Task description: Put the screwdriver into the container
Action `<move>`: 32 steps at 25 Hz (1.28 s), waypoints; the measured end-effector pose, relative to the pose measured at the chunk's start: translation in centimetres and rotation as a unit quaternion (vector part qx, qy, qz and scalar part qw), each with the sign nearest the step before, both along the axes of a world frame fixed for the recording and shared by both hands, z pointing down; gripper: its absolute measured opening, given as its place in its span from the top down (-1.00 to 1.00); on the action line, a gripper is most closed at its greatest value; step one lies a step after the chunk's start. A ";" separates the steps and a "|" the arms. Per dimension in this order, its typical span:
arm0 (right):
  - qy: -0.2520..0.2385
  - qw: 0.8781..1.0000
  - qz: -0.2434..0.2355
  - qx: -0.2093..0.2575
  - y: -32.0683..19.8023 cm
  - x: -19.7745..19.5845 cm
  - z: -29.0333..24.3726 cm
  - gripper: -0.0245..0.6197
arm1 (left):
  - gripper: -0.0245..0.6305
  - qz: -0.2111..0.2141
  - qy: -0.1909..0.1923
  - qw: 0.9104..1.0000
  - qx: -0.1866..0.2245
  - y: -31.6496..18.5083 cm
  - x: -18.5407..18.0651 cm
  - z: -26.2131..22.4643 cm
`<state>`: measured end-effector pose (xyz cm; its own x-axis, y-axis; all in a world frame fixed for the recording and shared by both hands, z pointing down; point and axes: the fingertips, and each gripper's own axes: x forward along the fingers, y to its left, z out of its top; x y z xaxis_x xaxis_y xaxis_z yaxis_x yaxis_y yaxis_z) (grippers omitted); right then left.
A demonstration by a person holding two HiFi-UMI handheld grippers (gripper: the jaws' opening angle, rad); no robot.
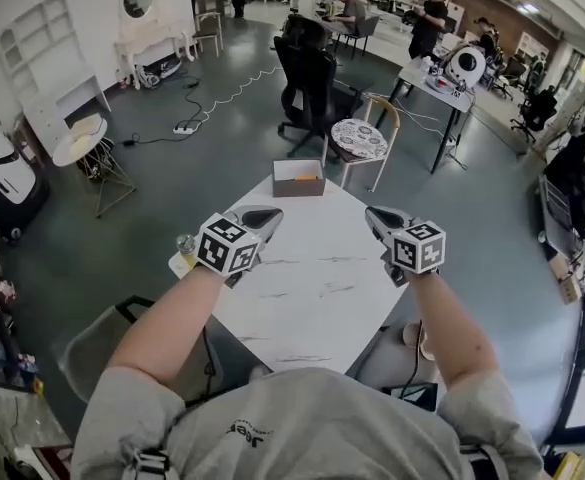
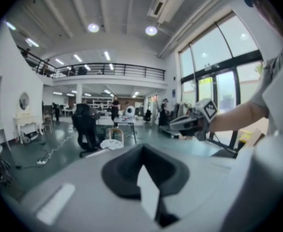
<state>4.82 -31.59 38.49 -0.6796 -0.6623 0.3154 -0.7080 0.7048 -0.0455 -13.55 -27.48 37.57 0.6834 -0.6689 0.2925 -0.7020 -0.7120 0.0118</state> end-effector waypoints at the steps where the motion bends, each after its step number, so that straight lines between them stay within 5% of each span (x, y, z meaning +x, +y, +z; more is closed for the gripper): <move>1: -0.004 1.000 -0.005 0.003 0.5 0.5 -0.3 0.90 | 0.92 -0.012 0.006 1.000 0.001 0.8 0.2 0.0; 16: -0.017 0.998 -0.060 0.002 10.9 8.8 0.6 0.90 | 0.92 -0.130 0.060 0.990 0.016 15.6 5.6 0.7; 27: -0.046 0.997 -0.063 -0.004 14.2 8.8 2.2 0.90 | 0.92 -0.145 0.088 0.985 0.026 19.4 6.0 1.8; 32: -0.062 0.996 -0.049 -0.029 15.3 7.2 3.7 0.90 | 0.92 -0.143 0.099 0.985 0.016 20.3 3.2 2.7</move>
<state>12.06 -16.25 42.19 -0.7759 -0.5747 0.2600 -0.6229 0.7633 -0.1715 -10.39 -7.17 40.22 0.5070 -0.8489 0.1493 -0.8603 -0.4875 0.1494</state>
